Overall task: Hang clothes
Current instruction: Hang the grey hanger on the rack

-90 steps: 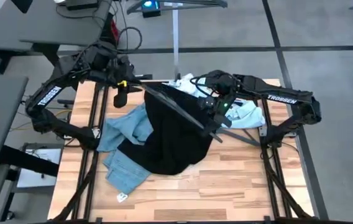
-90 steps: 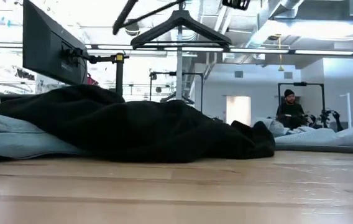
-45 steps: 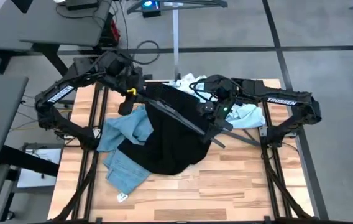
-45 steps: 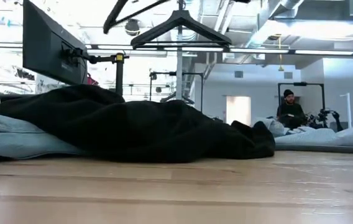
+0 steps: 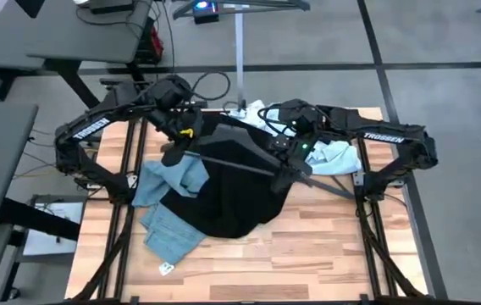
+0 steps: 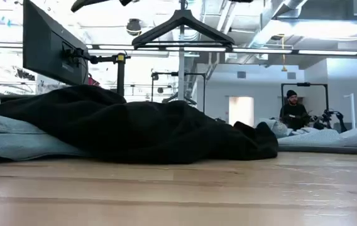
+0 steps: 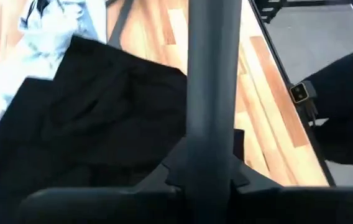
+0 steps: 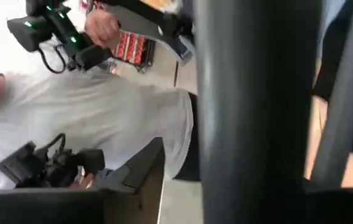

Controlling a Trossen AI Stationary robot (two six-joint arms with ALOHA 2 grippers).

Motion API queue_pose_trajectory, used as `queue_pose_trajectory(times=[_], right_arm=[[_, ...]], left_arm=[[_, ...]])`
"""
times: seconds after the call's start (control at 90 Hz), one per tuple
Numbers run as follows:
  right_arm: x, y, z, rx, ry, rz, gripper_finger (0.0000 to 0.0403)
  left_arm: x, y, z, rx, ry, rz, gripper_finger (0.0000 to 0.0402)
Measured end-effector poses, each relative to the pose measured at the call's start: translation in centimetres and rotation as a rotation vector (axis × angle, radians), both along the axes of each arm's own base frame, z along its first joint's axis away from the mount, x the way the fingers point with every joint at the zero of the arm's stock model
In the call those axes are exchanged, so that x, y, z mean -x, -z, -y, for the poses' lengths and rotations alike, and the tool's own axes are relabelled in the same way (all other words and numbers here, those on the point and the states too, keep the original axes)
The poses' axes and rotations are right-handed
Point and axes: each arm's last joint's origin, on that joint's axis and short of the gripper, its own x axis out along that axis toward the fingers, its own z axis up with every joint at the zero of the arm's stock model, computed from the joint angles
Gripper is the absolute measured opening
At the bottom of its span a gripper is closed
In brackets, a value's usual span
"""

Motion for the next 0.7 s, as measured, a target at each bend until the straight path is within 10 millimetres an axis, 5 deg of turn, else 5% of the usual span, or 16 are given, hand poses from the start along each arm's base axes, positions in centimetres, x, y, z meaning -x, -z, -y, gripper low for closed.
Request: queue_pose_trajectory(times=[0.7], right_arm=[[-0.4,0.9,5.9,0.377,0.355,0.096,0.0145]], left_arm=[[2.1,0.0,-0.1,0.08,-0.286,-0.147,0.0009]])
